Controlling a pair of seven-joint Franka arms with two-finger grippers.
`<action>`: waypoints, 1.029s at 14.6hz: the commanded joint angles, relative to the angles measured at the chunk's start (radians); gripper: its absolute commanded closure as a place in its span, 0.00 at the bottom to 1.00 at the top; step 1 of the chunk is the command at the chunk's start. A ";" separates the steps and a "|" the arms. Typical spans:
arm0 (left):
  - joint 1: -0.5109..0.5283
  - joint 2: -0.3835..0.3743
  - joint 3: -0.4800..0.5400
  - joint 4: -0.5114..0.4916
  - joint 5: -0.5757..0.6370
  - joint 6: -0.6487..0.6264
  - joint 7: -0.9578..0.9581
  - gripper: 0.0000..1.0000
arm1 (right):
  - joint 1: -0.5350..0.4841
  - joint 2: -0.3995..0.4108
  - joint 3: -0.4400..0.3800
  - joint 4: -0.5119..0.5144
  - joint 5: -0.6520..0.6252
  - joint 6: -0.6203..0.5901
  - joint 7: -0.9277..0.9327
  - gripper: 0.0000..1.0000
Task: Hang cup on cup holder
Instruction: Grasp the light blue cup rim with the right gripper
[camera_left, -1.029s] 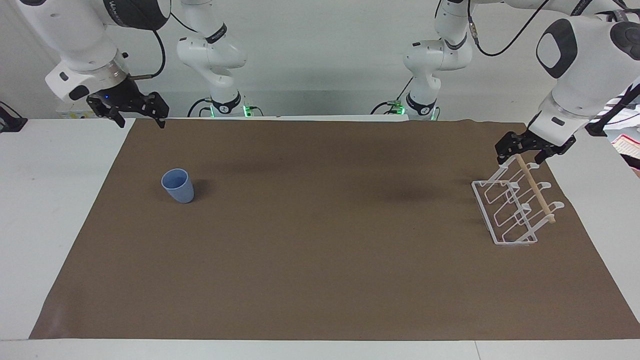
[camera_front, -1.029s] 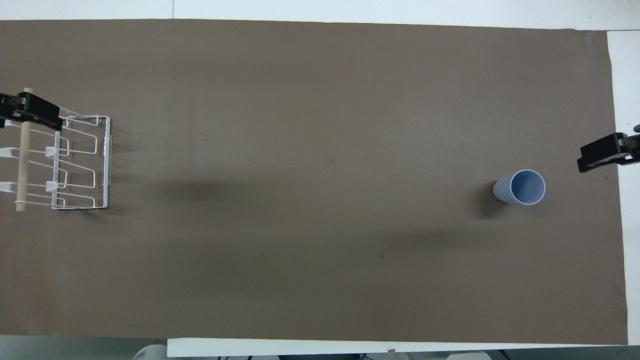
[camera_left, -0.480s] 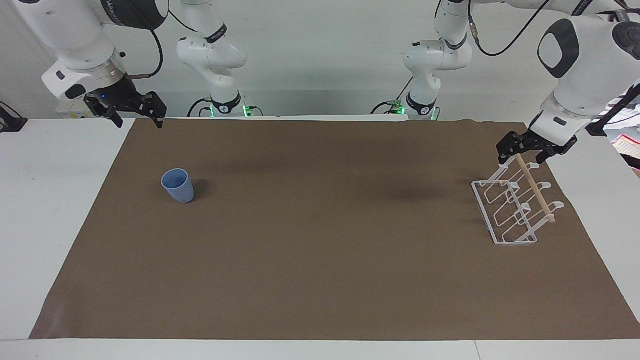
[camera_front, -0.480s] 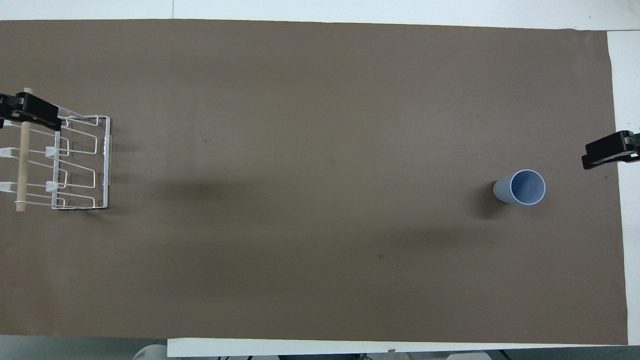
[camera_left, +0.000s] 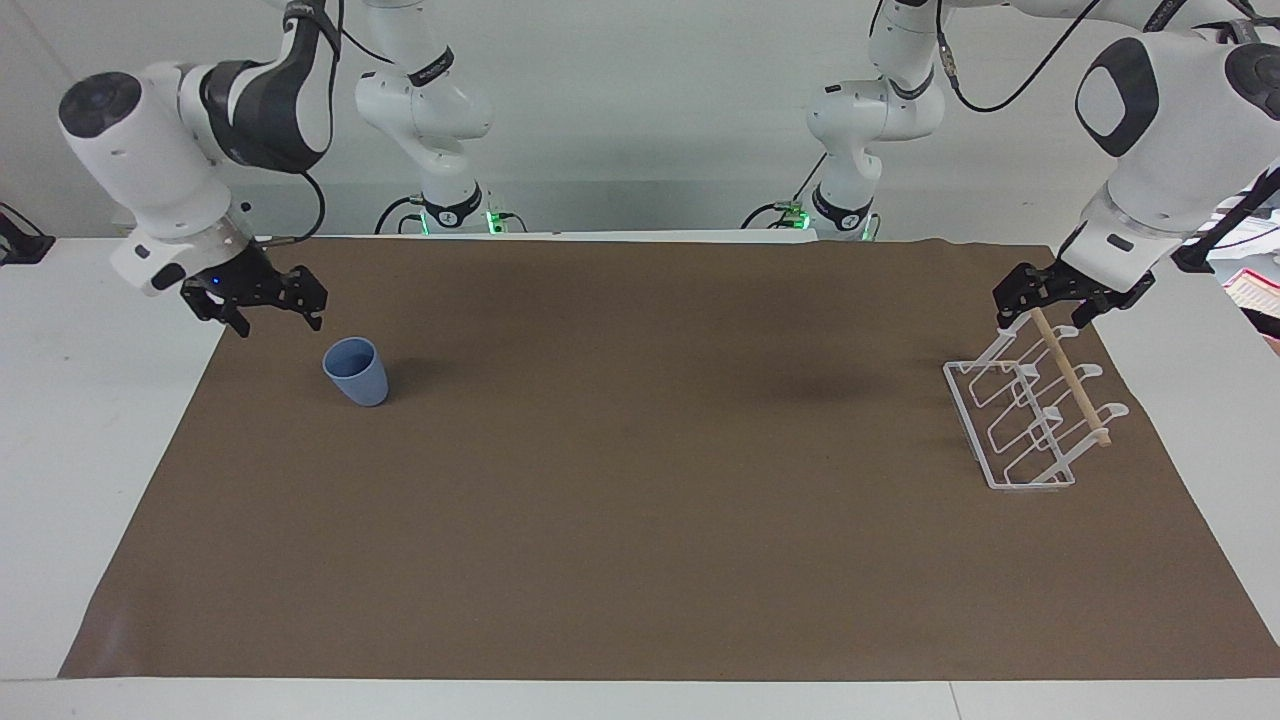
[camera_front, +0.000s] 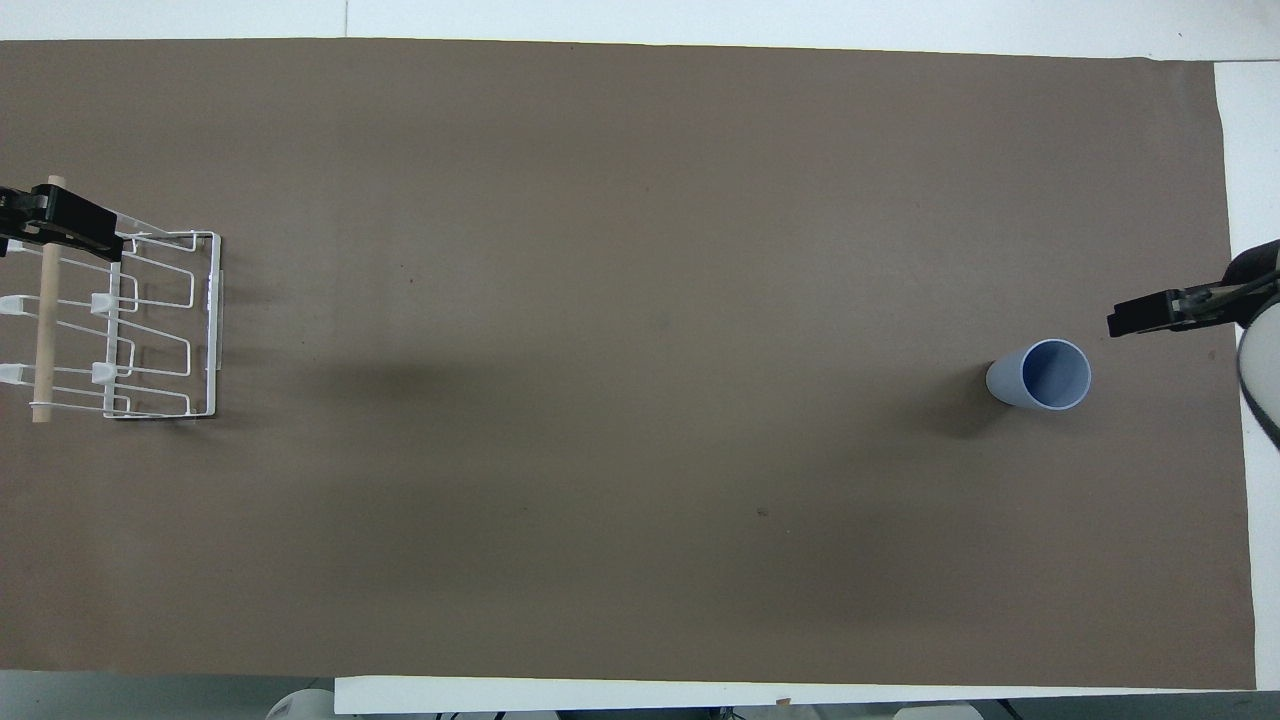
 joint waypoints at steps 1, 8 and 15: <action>0.008 -0.019 -0.006 -0.022 0.010 0.014 0.015 0.00 | -0.033 -0.019 0.008 -0.115 0.022 0.071 -0.119 0.00; 0.008 -0.019 -0.006 -0.022 0.010 0.014 0.015 0.00 | -0.070 0.000 0.008 -0.265 0.024 0.225 -0.181 0.19; 0.008 -0.019 -0.006 -0.022 0.010 0.014 0.015 0.00 | -0.062 0.055 0.009 -0.245 0.024 0.229 -0.135 1.00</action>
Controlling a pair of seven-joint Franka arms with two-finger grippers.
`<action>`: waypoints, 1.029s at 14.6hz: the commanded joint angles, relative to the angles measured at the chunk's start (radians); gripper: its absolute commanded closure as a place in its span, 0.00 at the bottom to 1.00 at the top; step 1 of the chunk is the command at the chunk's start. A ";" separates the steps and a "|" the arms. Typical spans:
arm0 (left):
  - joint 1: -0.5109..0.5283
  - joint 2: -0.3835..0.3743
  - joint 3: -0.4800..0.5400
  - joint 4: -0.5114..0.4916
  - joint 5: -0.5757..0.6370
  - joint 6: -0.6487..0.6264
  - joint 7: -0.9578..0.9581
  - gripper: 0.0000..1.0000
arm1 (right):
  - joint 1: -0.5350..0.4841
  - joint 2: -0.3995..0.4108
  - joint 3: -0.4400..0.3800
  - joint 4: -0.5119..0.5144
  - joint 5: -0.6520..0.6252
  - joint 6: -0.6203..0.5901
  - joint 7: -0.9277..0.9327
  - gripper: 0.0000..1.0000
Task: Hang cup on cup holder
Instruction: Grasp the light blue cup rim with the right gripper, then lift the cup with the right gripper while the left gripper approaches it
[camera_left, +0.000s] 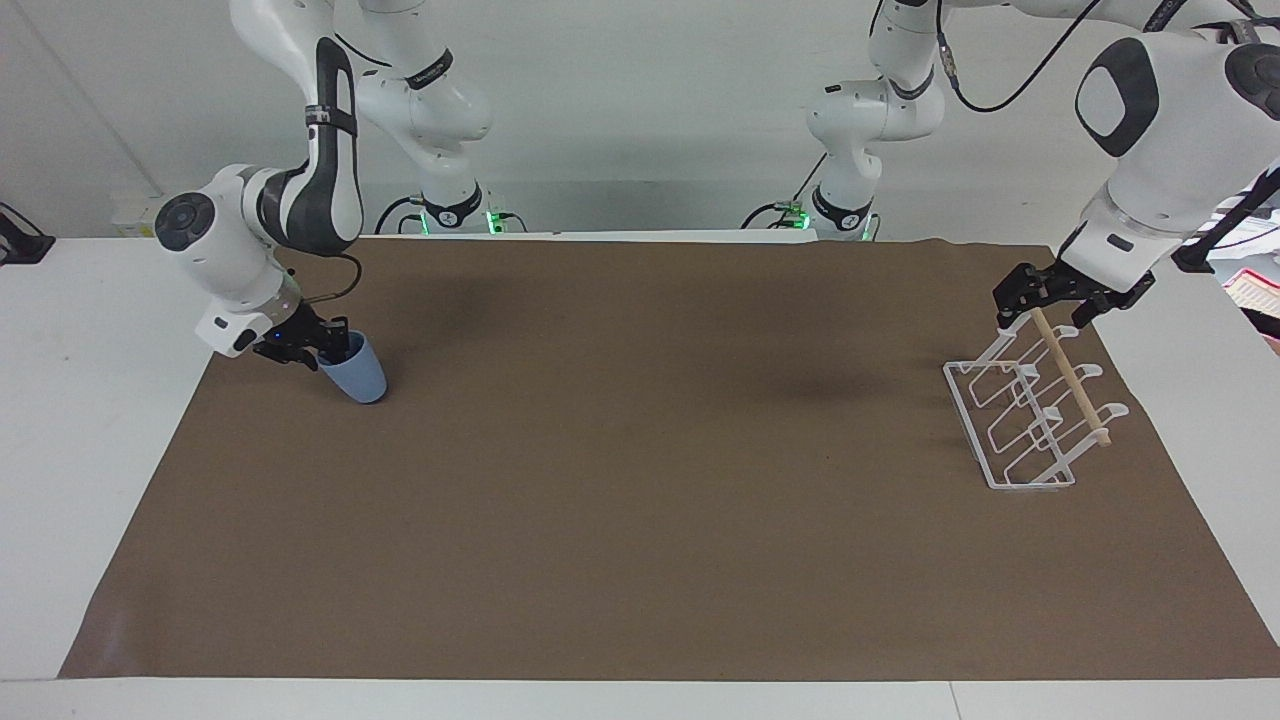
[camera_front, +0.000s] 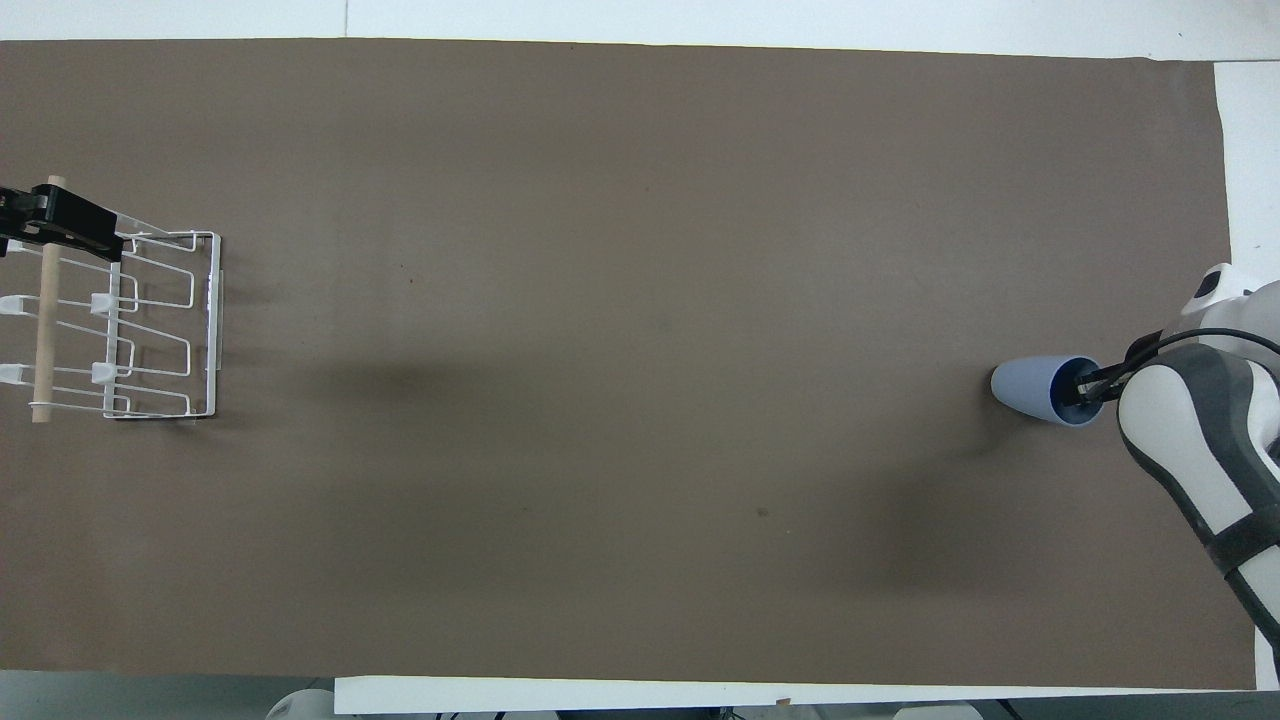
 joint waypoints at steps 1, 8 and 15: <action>0.008 -0.019 -0.006 -0.022 0.010 0.014 0.013 0.00 | 0.002 0.003 0.009 0.015 0.017 -0.004 0.012 1.00; 0.002 -0.041 -0.018 -0.047 0.004 -0.023 -0.101 0.00 | 0.143 0.059 0.016 0.340 0.334 -0.449 0.000 1.00; -0.046 -0.056 -0.060 -0.004 -0.204 -0.095 -0.788 0.00 | 0.287 0.015 0.017 0.234 0.944 -0.504 0.213 1.00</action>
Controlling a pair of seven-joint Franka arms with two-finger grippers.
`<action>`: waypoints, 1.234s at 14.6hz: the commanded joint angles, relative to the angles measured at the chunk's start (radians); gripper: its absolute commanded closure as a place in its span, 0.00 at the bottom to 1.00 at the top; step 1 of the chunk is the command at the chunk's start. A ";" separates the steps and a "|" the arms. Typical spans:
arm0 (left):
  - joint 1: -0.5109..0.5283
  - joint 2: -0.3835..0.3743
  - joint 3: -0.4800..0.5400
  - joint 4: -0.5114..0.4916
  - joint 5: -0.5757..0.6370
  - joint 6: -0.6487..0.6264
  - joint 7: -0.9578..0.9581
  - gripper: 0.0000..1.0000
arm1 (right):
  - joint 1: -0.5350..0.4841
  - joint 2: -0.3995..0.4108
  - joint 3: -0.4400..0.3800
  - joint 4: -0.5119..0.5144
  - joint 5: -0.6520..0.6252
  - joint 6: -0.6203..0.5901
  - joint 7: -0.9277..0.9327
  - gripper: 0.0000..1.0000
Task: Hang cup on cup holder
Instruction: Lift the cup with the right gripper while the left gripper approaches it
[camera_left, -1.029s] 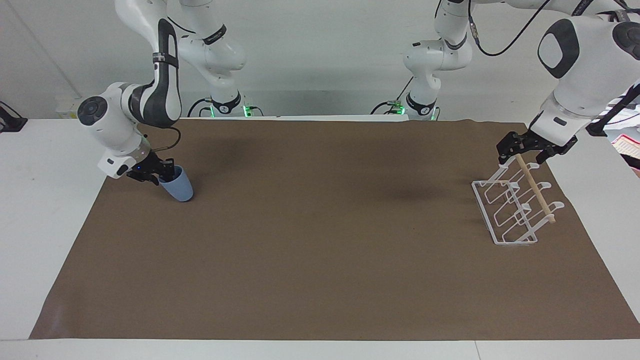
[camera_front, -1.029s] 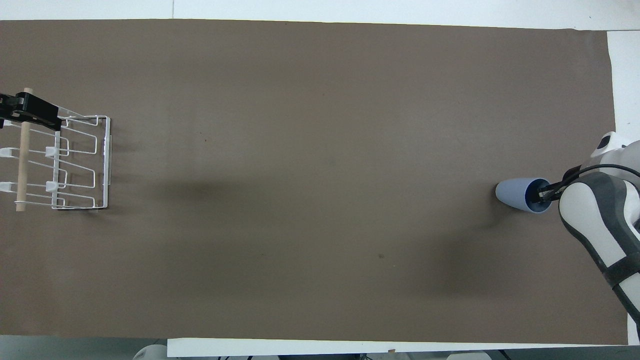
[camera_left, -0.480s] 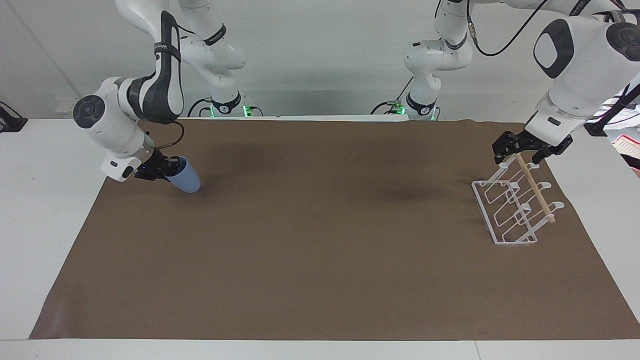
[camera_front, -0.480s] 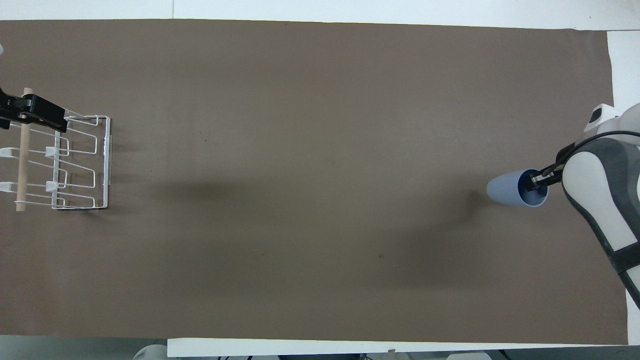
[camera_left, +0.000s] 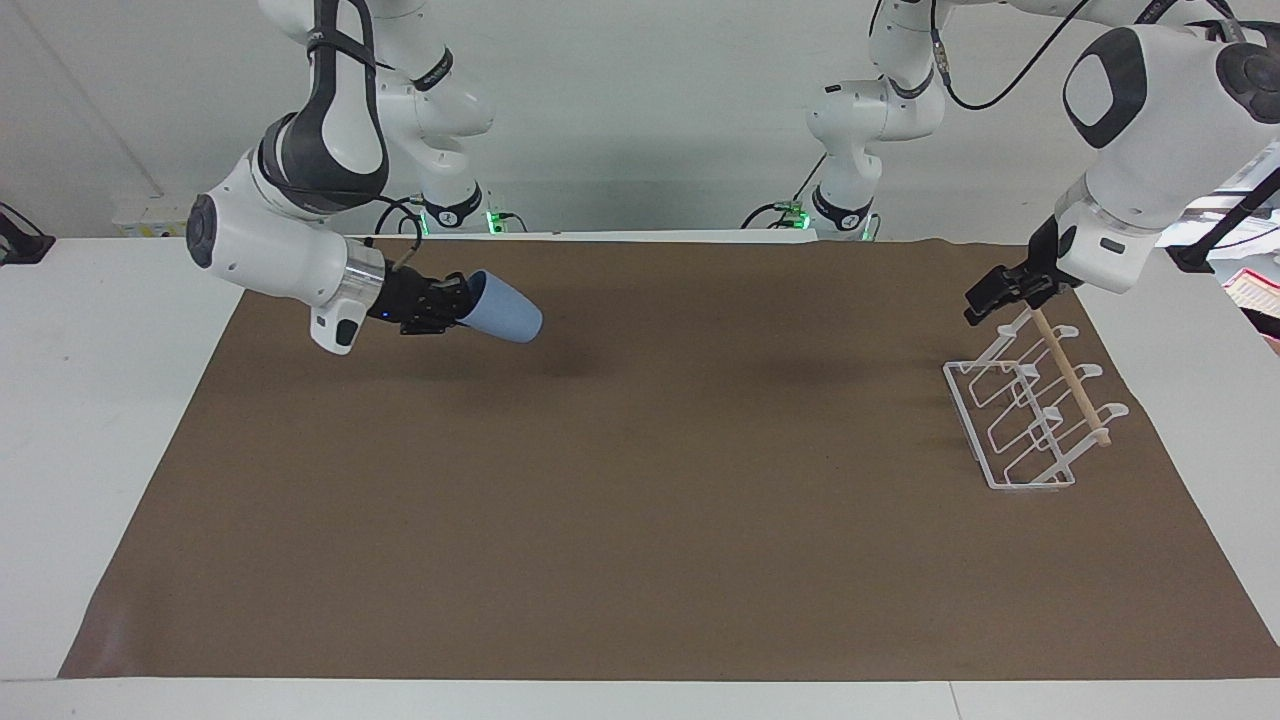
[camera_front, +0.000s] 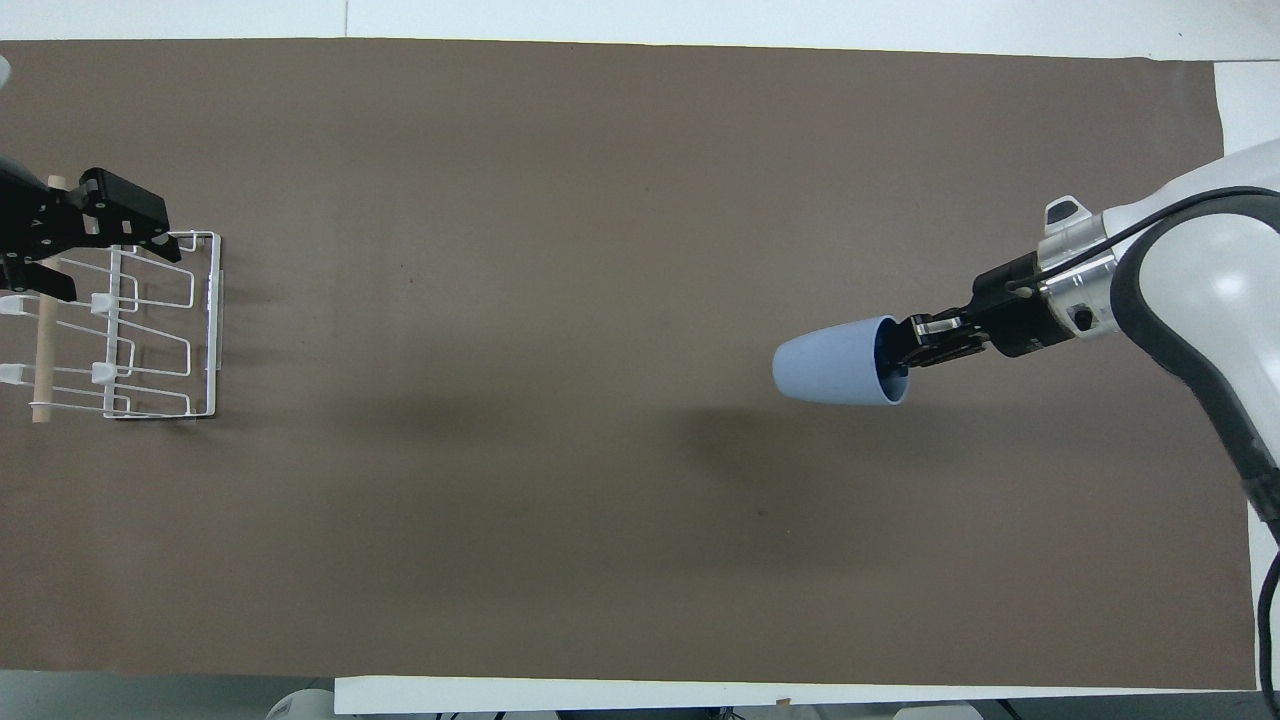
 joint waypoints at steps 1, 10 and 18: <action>-0.042 -0.031 -0.025 0.005 -0.065 -0.026 -0.333 0.00 | 0.059 -0.035 -0.001 -0.072 0.196 0.031 0.072 1.00; -0.292 -0.029 -0.039 0.035 -0.182 0.109 -1.257 0.00 | 0.376 -0.068 -0.001 -0.192 0.575 0.393 0.229 1.00; -0.381 -0.140 -0.048 -0.223 -0.305 0.271 -1.321 0.00 | 0.459 -0.059 -0.001 -0.187 0.623 0.499 0.258 1.00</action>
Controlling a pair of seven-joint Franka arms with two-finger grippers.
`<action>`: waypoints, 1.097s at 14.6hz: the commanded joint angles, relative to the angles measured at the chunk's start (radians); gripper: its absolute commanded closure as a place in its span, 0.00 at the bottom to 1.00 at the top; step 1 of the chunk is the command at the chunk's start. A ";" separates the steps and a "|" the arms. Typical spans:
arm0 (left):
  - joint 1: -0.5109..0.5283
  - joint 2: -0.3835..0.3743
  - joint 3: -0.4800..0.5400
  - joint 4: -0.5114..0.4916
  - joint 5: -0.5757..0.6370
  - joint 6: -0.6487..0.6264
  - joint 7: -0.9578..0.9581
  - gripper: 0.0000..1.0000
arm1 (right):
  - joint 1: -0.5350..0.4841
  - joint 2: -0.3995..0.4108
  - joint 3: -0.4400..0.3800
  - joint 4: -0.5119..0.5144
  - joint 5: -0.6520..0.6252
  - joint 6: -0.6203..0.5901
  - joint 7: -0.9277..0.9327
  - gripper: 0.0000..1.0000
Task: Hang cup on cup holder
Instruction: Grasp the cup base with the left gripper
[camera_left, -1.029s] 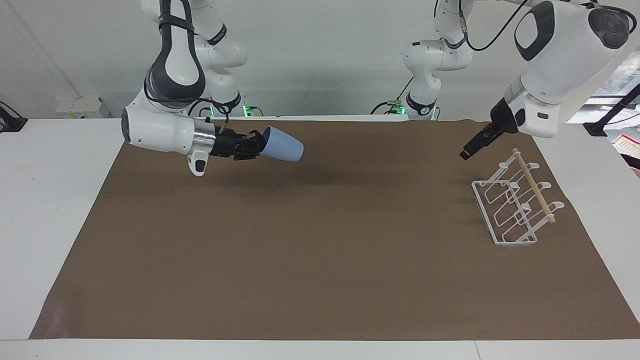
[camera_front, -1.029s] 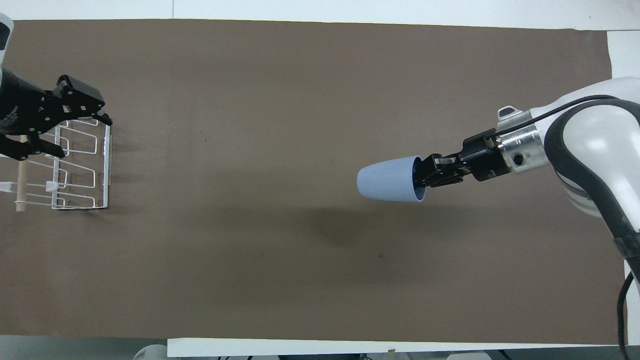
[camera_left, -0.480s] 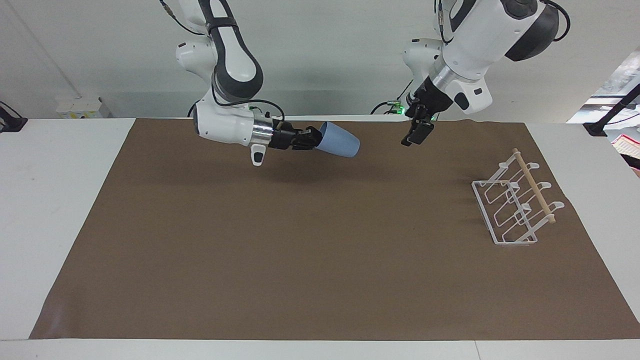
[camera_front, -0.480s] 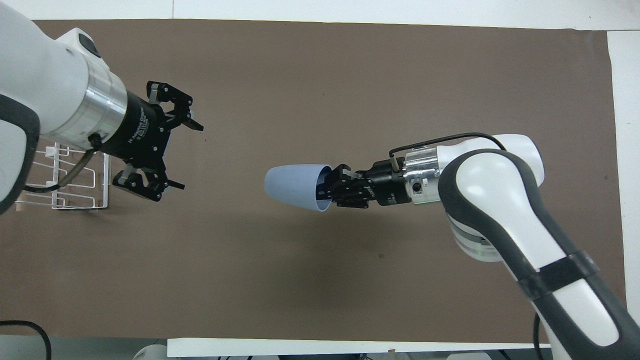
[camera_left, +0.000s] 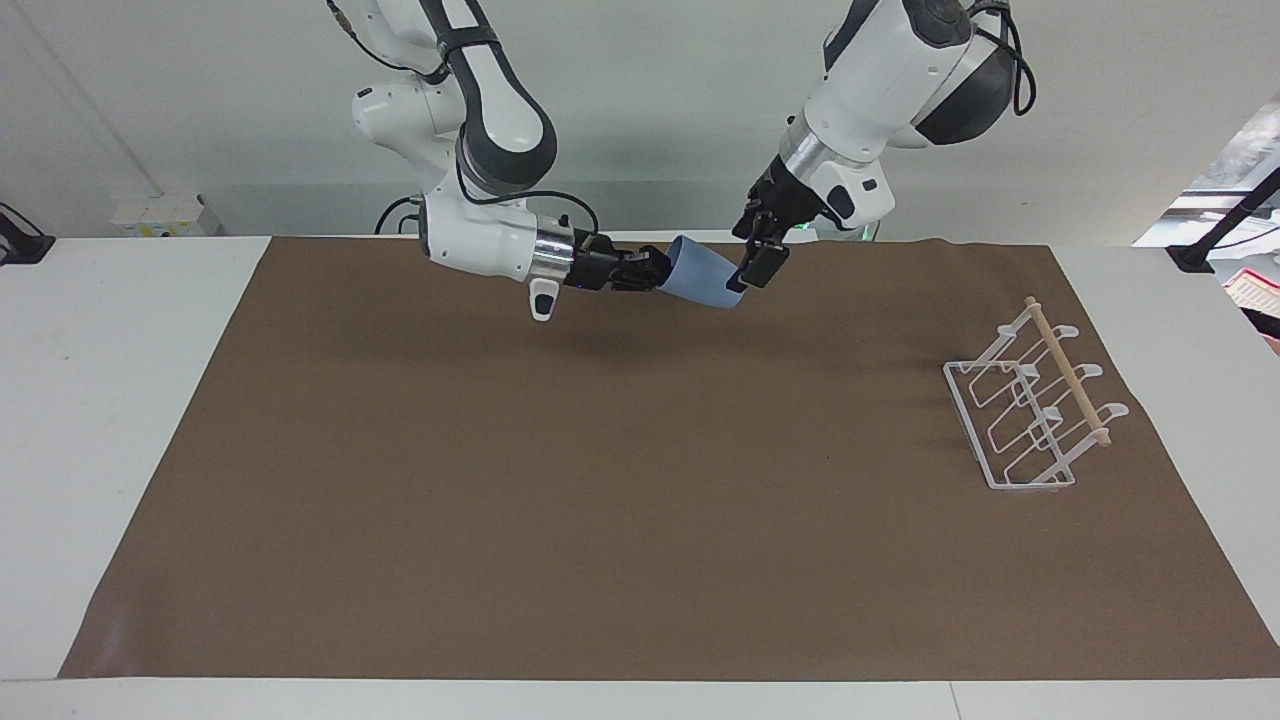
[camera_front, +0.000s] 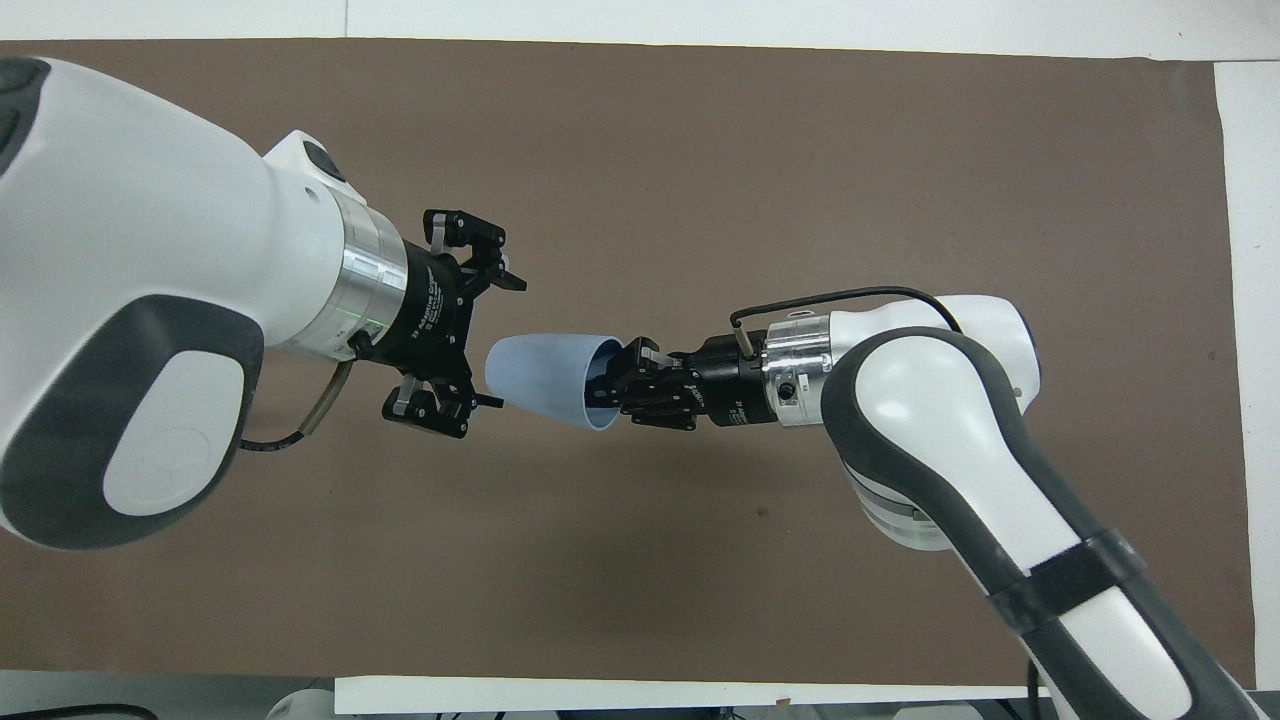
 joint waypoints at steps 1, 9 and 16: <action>-0.012 -0.032 0.009 -0.074 -0.056 0.024 -0.030 0.00 | 0.020 -0.017 -0.004 -0.017 0.019 0.028 0.018 1.00; -0.038 0.028 0.008 -0.157 -0.054 0.157 0.035 0.57 | 0.019 -0.016 -0.004 -0.012 0.019 0.030 0.019 1.00; -0.038 0.030 0.009 -0.142 -0.057 0.145 0.082 1.00 | 0.016 -0.014 -0.004 -0.009 0.019 0.033 0.021 0.61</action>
